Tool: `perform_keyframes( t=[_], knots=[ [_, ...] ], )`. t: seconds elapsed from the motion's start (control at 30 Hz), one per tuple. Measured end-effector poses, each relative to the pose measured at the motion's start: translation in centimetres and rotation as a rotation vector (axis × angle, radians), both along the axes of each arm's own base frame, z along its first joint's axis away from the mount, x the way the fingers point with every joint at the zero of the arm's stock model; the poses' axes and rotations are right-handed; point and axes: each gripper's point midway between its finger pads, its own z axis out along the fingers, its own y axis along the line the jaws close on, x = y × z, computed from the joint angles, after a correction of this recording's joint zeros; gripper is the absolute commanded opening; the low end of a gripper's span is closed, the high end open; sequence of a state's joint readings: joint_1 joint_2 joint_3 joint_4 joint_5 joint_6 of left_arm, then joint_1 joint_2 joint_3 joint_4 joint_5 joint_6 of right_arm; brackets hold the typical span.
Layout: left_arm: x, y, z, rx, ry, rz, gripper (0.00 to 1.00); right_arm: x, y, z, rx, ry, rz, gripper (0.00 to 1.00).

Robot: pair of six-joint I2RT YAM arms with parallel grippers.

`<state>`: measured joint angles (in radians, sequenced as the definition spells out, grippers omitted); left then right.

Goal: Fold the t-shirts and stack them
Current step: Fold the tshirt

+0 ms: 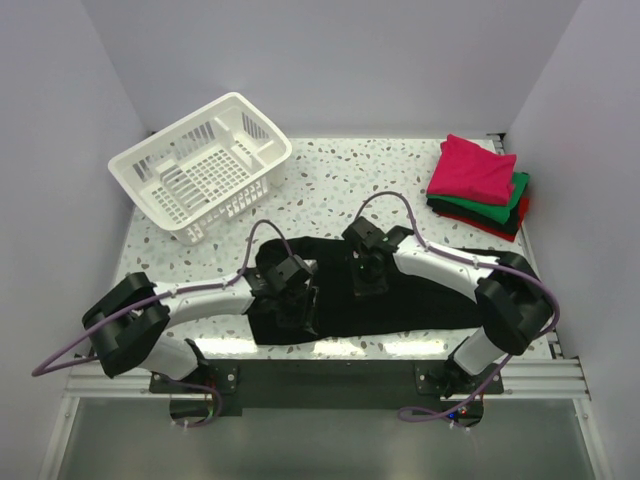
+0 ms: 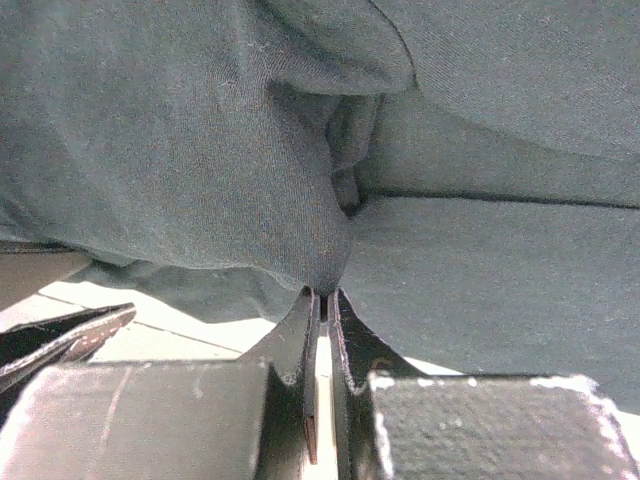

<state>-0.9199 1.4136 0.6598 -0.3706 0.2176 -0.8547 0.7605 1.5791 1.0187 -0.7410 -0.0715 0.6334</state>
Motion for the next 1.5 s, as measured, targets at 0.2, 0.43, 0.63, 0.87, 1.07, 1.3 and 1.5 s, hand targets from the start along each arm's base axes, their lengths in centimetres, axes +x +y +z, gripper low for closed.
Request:
perform_keyframes(
  t=[0.2,0.43,0.63,0.87,1.07,1.3,1.5],
  knots=[
    [1.1,-0.2,0.0,0.055,-0.036,0.069,0.50,-0.3,-0.3,-0.1,0.007,0.014,0.021,0.00],
    [1.5,0.8,-0.2,0.112,-0.041,0.136,0.49,-0.7,-0.5,0.0,0.019,0.016,0.025,0.00],
    [1.6,0.9,-0.2,0.122,-0.050,0.151,0.39,-0.7,-0.5,0.2,0.025,0.014,0.023,0.00],
    [2.4,1.2,-0.4,0.143,-0.089,0.173,0.14,-0.7,-0.5,0.2,0.024,0.014,0.025,0.00],
    [3.1,1.4,0.2,0.140,-0.131,0.195,0.00,-0.8,-0.6,0.2,0.023,0.015,0.027,0.00],
    [3.7,1.0,3.8,0.036,-0.193,0.233,0.00,-1.4,-1.3,0.5,0.002,0.029,0.056,0.00],
    [2.8,0.8,5.7,-0.021,-0.178,0.220,0.00,-2.3,-1.9,1.0,-0.016,0.063,0.106,0.00]
  ],
)
